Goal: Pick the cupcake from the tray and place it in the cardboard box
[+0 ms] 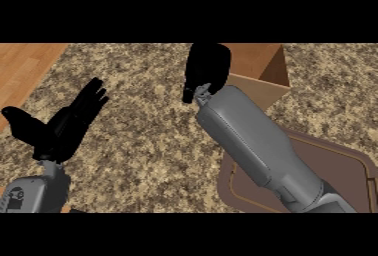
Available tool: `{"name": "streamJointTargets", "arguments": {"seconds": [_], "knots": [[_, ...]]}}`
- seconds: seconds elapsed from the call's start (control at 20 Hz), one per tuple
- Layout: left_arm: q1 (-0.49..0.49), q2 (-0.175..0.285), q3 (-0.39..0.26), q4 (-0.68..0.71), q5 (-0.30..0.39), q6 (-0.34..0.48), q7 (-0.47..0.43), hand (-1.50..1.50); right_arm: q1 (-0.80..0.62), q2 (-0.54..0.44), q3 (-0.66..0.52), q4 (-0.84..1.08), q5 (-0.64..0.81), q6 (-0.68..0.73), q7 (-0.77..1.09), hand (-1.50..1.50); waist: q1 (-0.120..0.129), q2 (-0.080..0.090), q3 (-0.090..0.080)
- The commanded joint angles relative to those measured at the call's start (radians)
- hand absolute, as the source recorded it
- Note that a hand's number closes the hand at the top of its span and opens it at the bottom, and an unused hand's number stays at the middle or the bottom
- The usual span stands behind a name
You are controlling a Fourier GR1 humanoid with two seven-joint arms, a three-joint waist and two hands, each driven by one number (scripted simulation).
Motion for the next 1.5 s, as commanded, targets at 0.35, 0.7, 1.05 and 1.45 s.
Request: {"name": "streamJointTargets", "arguments": {"seconds": [0.35, 0.7, 1.05, 1.45], "knots": [[0.002, 0.003, 0.027, 0.026, -0.004, 0.021, -0.004, 0.00, -0.364, 0.002, 0.066, 0.154, 0.033, -0.147, 0.298, 1.50, -0.043, -0.016, -0.004], [0.055, 0.014, 0.045, 0.024, -0.018, 0.023, -0.043, 0.00, -0.455, 0.002, 0.034, 0.310, 0.063, -0.226, 0.324, 1.50, -0.084, -0.012, -0.002], [0.044, 0.003, 0.045, 0.010, -0.017, 0.044, -0.011, 0.00, -0.535, 0.002, 0.006, 0.455, 0.003, -0.206, 0.281, 1.50, -0.110, -0.014, -0.001], [0.066, 0.027, 0.089, 0.022, 0.005, 0.023, -0.050, 0.00, -0.459, 0.002, 0.040, 0.543, 0.003, -0.389, 0.155, 1.50, -0.136, -0.011, 0.000]]}}
